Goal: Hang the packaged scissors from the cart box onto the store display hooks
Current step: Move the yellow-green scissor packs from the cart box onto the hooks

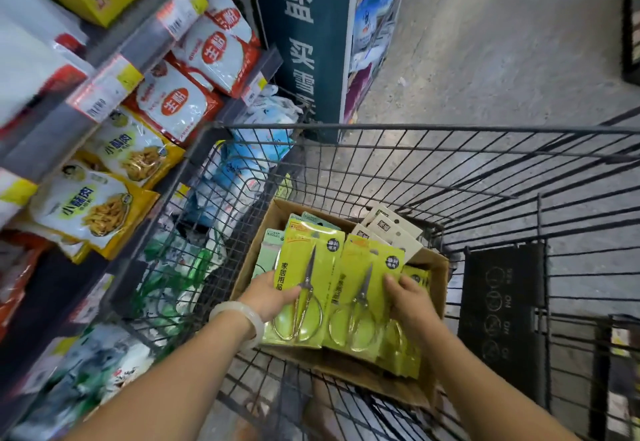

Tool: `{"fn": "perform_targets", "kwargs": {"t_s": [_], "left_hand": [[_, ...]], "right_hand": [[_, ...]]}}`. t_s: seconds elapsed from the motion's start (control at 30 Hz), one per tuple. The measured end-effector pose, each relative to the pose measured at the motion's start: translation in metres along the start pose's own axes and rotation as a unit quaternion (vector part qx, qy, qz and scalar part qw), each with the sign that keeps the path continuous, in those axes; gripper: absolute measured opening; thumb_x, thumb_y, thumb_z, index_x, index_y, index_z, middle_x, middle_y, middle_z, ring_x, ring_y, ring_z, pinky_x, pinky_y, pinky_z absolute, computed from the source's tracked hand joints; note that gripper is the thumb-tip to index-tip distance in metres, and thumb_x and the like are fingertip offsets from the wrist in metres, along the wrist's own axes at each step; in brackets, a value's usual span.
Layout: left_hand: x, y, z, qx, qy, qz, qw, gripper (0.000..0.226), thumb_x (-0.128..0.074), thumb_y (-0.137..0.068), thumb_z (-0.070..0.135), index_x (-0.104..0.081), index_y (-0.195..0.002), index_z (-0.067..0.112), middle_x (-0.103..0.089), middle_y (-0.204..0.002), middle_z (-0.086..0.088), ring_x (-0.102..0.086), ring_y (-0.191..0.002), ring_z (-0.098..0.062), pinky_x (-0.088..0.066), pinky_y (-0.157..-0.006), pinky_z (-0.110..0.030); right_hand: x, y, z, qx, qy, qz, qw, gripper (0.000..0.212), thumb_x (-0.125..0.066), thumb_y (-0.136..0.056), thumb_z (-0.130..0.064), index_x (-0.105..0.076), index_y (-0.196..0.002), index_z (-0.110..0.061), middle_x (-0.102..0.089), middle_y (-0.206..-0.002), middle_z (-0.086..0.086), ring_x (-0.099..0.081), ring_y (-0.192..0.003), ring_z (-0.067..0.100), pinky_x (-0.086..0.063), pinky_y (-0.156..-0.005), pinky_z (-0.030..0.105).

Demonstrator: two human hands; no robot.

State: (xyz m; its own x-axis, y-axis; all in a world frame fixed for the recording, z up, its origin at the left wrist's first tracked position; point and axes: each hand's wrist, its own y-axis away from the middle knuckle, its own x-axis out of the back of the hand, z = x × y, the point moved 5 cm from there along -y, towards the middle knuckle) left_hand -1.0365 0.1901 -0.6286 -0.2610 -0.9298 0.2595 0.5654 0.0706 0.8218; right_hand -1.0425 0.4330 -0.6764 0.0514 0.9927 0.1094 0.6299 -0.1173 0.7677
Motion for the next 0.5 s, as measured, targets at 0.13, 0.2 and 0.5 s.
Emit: {"fn": "perform_targets", "kwargs": {"t_s": [0.13,0.2,0.5], "left_hand": [[0.015,0.017,-0.001,-0.004,0.039,0.016,0.999,0.049,-0.069,-0.082,0.032,-0.055,-0.125,0.015,-0.061,-0.124,0.001,-0.057,-0.111,-0.02,-0.042,-0.102,-0.037],[0.026,0.026,-0.005,-0.005,0.058,0.025,0.998,0.047,-0.072,-0.079,0.031,-0.059,-0.121,0.015,-0.064,-0.123,-0.003,-0.06,-0.112,-0.024,-0.044,-0.103,-0.046],[0.104,0.095,-0.034,-0.083,0.153,0.105,0.979,0.009,-0.068,-0.085,0.022,-0.066,-0.094,0.025,-0.07,-0.104,0.0,-0.067,-0.098,-0.022,-0.05,-0.096,-0.04]], "right_hand": [[-0.016,0.014,-0.046,0.03,0.002,-0.042,0.999,0.02,-0.046,-0.097,-0.031,-0.06,-0.093,-0.018,-0.067,-0.095,0.007,-0.064,-0.085,0.022,-0.056,-0.076,0.043],[-0.029,0.024,-0.06,0.041,-0.011,-0.076,0.996,0.02,-0.042,-0.099,-0.031,-0.057,-0.104,-0.018,-0.065,-0.095,0.003,-0.063,-0.081,0.017,-0.054,-0.063,0.031],[-0.109,0.084,-0.096,0.076,0.055,-0.224,0.97,0.025,-0.053,-0.093,-0.012,-0.056,-0.118,-0.013,-0.072,-0.099,0.007,-0.069,-0.088,0.025,-0.055,-0.075,0.043]]}}
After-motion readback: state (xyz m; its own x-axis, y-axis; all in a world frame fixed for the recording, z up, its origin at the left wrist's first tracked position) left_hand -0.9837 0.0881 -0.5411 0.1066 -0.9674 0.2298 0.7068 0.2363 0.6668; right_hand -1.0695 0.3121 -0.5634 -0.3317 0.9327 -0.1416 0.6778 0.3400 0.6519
